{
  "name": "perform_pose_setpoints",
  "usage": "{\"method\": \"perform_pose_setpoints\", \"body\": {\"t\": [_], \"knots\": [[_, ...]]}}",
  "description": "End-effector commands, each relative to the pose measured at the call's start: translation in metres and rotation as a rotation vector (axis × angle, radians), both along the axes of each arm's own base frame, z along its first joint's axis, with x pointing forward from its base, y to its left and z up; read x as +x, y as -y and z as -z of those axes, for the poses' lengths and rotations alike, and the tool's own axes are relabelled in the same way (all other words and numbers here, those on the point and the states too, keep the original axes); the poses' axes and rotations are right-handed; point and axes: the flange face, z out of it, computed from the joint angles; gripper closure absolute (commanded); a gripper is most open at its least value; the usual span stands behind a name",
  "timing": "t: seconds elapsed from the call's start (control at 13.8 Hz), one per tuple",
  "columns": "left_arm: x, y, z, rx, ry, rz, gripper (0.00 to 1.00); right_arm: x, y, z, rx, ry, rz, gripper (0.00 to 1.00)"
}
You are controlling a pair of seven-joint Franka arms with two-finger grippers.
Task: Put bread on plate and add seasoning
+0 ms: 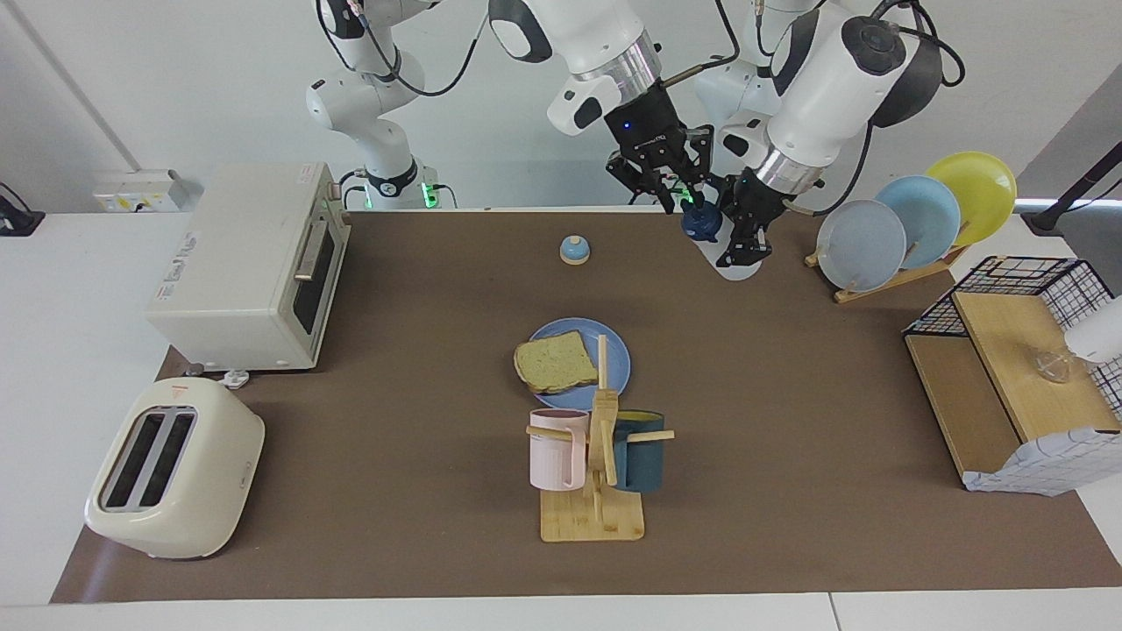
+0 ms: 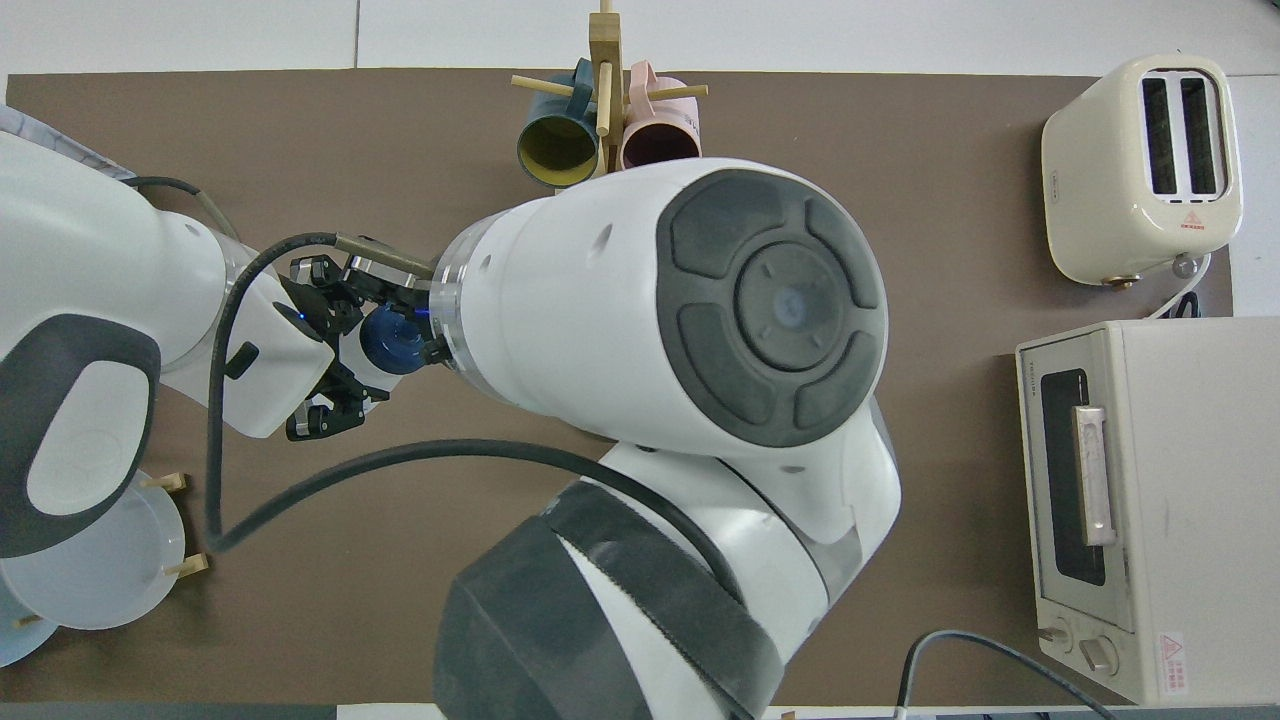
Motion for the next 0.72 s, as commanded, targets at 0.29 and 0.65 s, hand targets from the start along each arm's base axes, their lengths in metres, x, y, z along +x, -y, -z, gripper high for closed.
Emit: {"method": "perform_pose_setpoints", "body": {"t": [0.29,0.65], "knots": [[-0.0080,-0.0044,-0.0029,0.003,-0.003,0.018,1.00,-0.0057,0.0025,-0.0010,-0.023,0.001,0.010,1.00],[-0.0088,-0.0039,-0.0030,0.002,-0.004,0.020,1.00,-0.0061,0.0027,-0.0021,-0.021,0.001,0.010,1.00]]}}
